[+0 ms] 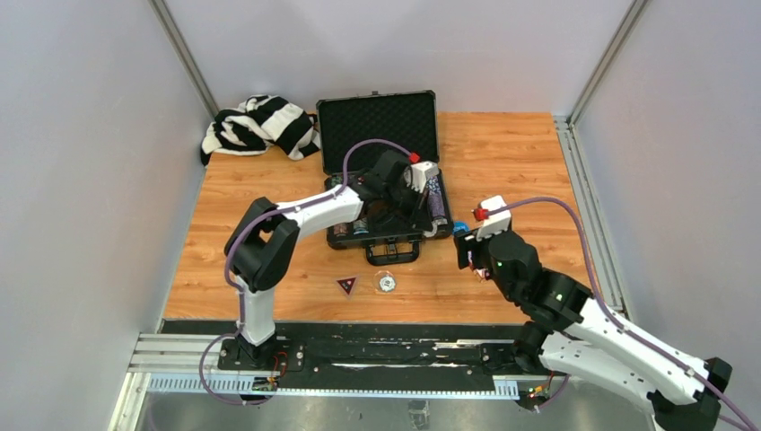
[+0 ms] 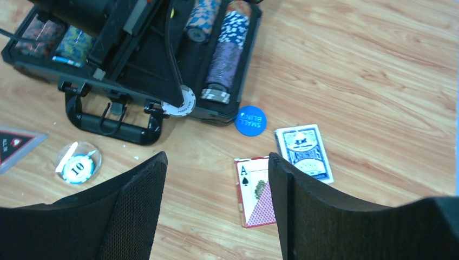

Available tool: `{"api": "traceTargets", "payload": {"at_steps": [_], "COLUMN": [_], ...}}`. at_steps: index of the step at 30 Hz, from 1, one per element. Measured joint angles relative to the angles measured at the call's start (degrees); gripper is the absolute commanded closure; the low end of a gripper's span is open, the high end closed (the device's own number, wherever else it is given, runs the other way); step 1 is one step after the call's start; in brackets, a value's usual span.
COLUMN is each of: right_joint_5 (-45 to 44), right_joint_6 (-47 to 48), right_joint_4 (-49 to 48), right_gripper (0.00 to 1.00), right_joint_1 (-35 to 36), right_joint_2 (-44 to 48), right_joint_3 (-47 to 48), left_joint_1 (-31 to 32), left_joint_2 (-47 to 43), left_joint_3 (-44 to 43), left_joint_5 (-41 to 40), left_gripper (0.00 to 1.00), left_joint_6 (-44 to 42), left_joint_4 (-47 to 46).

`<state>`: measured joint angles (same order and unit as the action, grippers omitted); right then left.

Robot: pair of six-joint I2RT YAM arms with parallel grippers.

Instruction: Pack up texas hold em set

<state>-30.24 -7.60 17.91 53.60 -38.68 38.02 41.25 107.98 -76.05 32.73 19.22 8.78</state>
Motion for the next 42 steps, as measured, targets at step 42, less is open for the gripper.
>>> {"api": "traceTargets", "payload": {"at_steps": [42], "right_joint_5": [-1.1], "right_joint_6": [-1.9], "right_joint_4": [3.9], "right_gripper": [0.38], "right_joint_1": [-1.2], "right_joint_2": [3.2], "right_joint_3": [-2.0], "left_joint_1": [3.5], "left_joint_2": [15.6], "left_joint_3": [-22.3], "left_joint_5": [-2.3], "left_gripper": [0.98], "left_joint_6": [-39.6], "left_joint_4": [12.1]}}
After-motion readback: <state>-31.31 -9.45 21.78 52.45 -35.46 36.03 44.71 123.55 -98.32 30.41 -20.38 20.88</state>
